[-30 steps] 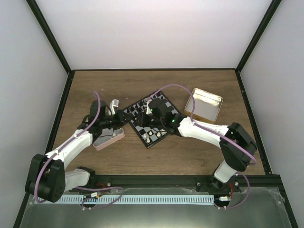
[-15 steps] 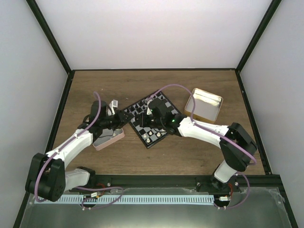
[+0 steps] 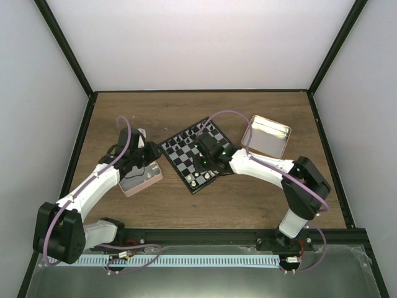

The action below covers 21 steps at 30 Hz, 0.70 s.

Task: Set up the chess pieces on the board
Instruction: Place the chess piece on the chessboard.

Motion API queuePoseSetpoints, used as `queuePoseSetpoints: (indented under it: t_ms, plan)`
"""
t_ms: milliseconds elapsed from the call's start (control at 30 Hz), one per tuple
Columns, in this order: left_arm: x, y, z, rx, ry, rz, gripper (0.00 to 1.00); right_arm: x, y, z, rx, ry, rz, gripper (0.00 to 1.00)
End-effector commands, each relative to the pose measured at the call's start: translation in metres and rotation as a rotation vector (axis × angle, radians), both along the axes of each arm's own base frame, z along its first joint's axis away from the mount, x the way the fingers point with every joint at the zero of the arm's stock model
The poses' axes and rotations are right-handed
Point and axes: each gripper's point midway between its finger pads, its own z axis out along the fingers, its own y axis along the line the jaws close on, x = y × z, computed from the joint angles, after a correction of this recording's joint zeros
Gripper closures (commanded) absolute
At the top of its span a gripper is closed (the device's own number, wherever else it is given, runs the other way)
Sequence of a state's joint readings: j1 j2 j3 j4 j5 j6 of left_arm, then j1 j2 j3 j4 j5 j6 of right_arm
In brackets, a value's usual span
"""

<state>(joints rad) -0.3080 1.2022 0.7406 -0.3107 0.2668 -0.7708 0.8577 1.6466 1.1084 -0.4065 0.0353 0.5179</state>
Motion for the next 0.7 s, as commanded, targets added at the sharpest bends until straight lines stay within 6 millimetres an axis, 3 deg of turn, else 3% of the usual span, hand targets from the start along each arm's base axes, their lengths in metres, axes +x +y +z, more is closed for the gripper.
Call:
queuePoseSetpoints:
  t_ms: [0, 667]
  plan:
    - [0.0, 0.004, 0.004, 0.026, -0.016, -0.002, 0.62, 0.01, -0.01, -0.007, -0.127, -0.011, 0.009, 0.99]
    - [-0.001, -0.002, -0.008, 0.011, 0.008, -0.028, 0.63, 0.013, -0.011, -0.033, -0.235, 0.04, 0.035, 0.95]
